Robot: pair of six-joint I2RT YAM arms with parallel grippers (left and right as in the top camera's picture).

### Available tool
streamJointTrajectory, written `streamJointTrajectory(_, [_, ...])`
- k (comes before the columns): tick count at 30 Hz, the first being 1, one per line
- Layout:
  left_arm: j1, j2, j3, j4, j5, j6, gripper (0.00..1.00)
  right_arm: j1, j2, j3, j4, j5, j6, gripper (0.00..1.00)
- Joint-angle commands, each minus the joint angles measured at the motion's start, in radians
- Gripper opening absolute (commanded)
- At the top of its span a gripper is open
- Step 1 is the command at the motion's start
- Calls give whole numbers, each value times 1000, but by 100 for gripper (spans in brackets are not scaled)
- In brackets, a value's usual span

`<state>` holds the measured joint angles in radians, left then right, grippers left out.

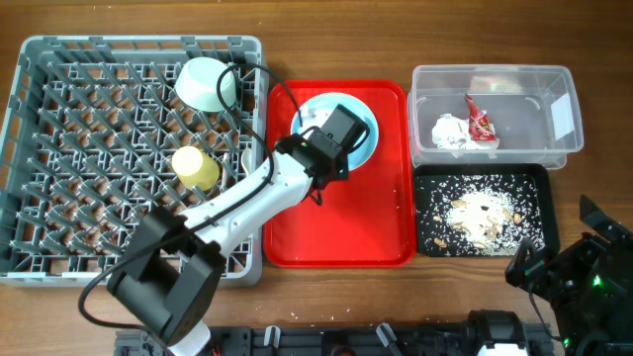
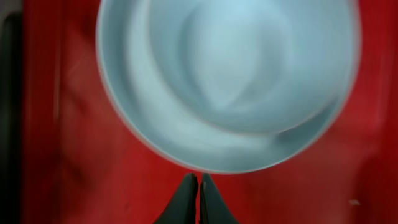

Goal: Sort waste into correct bins and load items into the dishwasher rack
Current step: 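Return left gripper to the tray and grasp the small blue bowl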

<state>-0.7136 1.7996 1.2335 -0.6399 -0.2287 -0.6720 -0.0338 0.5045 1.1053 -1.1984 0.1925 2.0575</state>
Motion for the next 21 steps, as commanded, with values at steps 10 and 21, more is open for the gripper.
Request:
streamJointTrajectory(10, [8,41,-104,182,-76,-71,7,0,-3,-3,-1,17,14,100])
streamJointTrajectory(21, [11,110,-104,124,-82,-70,4,0,-3,-3,-1,17,14,100])
